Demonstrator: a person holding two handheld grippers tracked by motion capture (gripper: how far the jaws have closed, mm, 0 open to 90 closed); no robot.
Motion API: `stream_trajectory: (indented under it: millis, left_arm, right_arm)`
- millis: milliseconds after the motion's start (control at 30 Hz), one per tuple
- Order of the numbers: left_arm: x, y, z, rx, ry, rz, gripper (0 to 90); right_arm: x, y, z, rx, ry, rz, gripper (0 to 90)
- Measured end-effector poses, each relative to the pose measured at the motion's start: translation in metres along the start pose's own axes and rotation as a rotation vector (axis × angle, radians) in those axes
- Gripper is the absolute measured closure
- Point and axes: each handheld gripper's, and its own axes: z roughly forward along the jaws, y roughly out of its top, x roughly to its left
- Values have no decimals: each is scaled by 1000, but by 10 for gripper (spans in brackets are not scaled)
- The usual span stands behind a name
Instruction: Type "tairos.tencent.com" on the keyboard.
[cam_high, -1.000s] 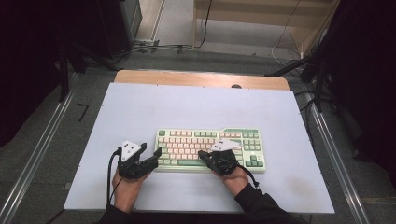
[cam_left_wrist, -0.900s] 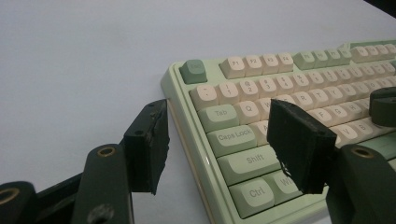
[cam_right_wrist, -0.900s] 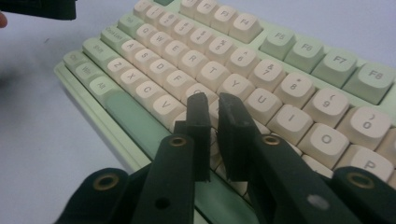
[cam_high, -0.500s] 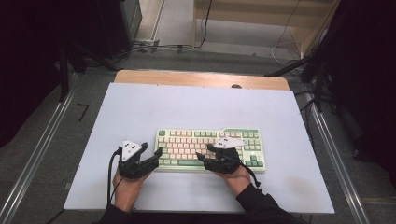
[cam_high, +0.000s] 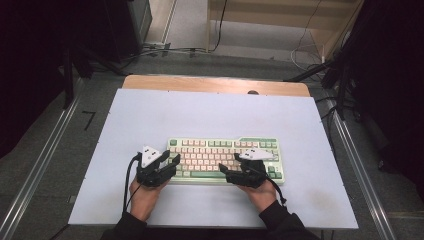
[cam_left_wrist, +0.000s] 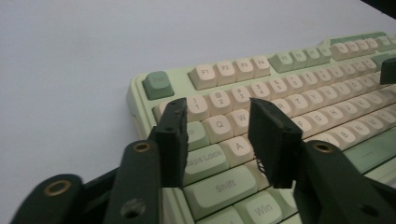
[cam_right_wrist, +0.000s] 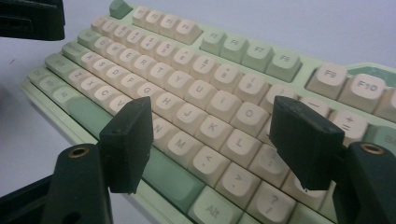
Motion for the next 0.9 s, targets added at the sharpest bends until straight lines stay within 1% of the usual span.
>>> stream_trajectory:
  millis: [233,300,367,533,700,900]
  left_arm:
    - [-7,7,12,24,-49,29,816]
    - [-9,9,16,32,-61,35,863]
    - [-12,11,21,38,-81,35,900]
    - [-19,15,31,54,-109,56,900]
    - [-26,19,40,65,-123,77,900]
    - [-33,21,50,84,-140,90,900]
  right_arm:
    - [-7,-6,-10,-4,-36,29,292]
    - [-9,-8,-13,-6,-47,37,294]
    - [-12,-10,-16,-9,-57,41,296]
    - [-17,-16,-25,-12,-86,65,299]
    - [-22,-22,-33,-15,-112,88,302]
    - [-26,-27,-41,-21,-136,107,304]
